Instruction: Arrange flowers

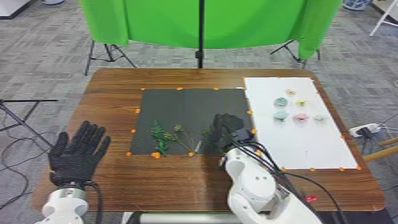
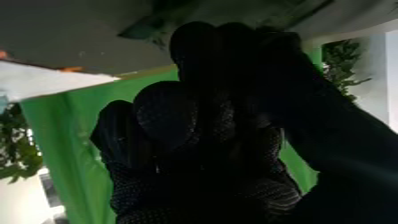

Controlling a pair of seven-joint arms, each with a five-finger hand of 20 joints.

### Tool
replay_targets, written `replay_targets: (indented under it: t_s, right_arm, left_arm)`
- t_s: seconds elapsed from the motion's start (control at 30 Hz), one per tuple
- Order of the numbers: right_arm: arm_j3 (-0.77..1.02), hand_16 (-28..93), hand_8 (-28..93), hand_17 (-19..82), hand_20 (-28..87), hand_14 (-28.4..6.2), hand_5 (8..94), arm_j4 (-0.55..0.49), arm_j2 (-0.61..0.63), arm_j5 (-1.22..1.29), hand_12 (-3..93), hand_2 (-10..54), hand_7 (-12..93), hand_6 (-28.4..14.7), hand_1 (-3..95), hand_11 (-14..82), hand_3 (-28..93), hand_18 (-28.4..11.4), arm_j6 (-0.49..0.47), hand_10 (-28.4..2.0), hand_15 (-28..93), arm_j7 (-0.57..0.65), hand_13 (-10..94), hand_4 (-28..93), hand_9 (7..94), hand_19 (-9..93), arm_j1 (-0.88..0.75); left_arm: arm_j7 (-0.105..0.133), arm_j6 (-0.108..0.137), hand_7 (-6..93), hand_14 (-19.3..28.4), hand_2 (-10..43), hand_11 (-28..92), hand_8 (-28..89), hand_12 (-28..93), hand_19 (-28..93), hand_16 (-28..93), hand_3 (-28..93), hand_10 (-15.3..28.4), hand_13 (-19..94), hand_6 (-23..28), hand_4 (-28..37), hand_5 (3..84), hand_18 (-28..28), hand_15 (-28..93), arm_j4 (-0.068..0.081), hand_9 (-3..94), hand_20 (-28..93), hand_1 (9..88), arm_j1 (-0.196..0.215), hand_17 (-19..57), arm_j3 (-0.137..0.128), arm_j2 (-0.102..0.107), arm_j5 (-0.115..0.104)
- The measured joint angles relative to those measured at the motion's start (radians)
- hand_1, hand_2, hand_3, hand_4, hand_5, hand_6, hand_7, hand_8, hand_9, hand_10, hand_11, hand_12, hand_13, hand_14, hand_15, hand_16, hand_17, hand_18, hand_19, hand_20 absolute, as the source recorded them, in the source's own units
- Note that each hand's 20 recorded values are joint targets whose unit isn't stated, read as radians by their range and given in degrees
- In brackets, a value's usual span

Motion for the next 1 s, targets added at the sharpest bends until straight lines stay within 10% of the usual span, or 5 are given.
replay_targets:
  t_s: [0.77, 1.0]
  right_arm:
    - [0.049, 27, -14, 37, 62, -18.9, 71.2, -0.057, 0.034, 0.028, 23.6, -0.3, 40, -7.0, 30.9, 42.1, 80, -28.4, 0.137, -22.1, 79, -0.011, 64, -22, 69.1, 93, -0.055]
    - [0.091, 29, -12, 37, 61, -19.3, 76.2, -0.194, 0.053, 0.183, 24.8, 3.9, 30, -6.8, 29.9, 40.7, 78, -28.4, 0.004, -21.9, 78, -0.039, 66, -21, 73.2, 93, -0.098]
  left_arm:
    - [-0.011, 0.001, 17.5, 16.3, 15.2, 26, -10, 11, 37, -8, 77, 16.4, 31, 11.0, -28.3, 49.6, 14.2, 40, 0.007, 42.5, 13, 26.0, -0.006, -8.2, -0.001, 0.002, -0.011]
    - [-0.010, 0.002, 17.5, 16.3, 15.3, 26, -10, 11, 36, -8, 77, 16.4, 31, 11.0, -28.3, 49.6, 14.2, 40, 0.006, 42.5, 13, 26.1, -0.001, -8.2, -0.001, 0.001, -0.014]
